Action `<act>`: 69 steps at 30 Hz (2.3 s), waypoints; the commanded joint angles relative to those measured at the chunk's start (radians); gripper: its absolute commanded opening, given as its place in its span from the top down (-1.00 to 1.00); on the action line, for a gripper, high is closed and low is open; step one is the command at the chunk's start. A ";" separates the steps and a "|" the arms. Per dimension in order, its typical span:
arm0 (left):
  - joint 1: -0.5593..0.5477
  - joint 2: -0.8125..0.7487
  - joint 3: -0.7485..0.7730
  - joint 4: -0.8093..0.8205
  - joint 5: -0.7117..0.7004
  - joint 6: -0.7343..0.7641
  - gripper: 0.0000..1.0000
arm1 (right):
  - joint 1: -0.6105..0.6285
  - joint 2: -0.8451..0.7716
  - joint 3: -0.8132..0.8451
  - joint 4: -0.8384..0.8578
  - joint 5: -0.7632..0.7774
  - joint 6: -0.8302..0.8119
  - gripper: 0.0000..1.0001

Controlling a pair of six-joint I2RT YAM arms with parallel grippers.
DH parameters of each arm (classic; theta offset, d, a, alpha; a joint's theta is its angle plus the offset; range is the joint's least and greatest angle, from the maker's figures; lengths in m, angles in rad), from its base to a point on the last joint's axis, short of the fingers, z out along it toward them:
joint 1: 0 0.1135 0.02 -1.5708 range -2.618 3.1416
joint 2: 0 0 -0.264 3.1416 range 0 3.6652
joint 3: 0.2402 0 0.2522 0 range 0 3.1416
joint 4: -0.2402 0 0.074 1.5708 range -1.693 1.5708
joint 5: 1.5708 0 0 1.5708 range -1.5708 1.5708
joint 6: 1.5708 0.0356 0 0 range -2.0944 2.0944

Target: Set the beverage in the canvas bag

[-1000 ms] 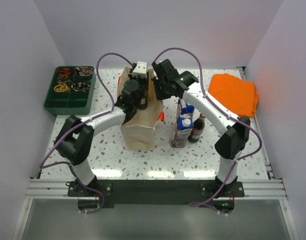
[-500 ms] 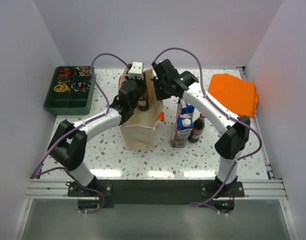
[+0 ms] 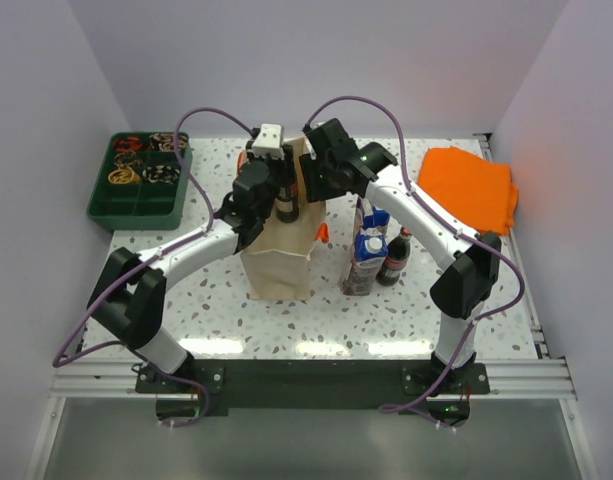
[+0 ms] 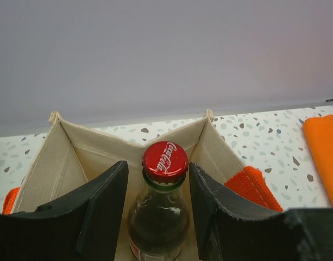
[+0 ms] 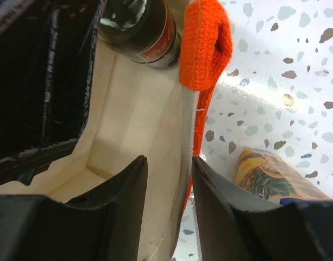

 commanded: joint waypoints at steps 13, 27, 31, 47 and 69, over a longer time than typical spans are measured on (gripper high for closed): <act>-0.003 -0.064 -0.029 0.007 -0.012 -0.016 -0.31 | 0.008 -0.001 0.049 0.008 0.008 0.001 0.04; -0.002 -0.242 0.010 -0.122 0.057 -0.002 -0.49 | 0.005 -0.057 0.127 -0.040 0.080 -0.015 -0.12; -0.003 -0.277 0.069 -0.272 0.071 -0.007 -0.57 | -0.010 -0.076 0.200 -0.101 0.109 -0.032 -0.25; 0.227 -0.384 0.213 -0.858 0.219 -0.163 -0.73 | -0.168 -0.304 0.081 -0.338 0.122 -0.091 -0.67; 0.437 -0.262 0.147 -0.953 0.740 -0.178 -0.22 | -0.168 -0.404 -0.091 -0.299 0.105 -0.055 -0.97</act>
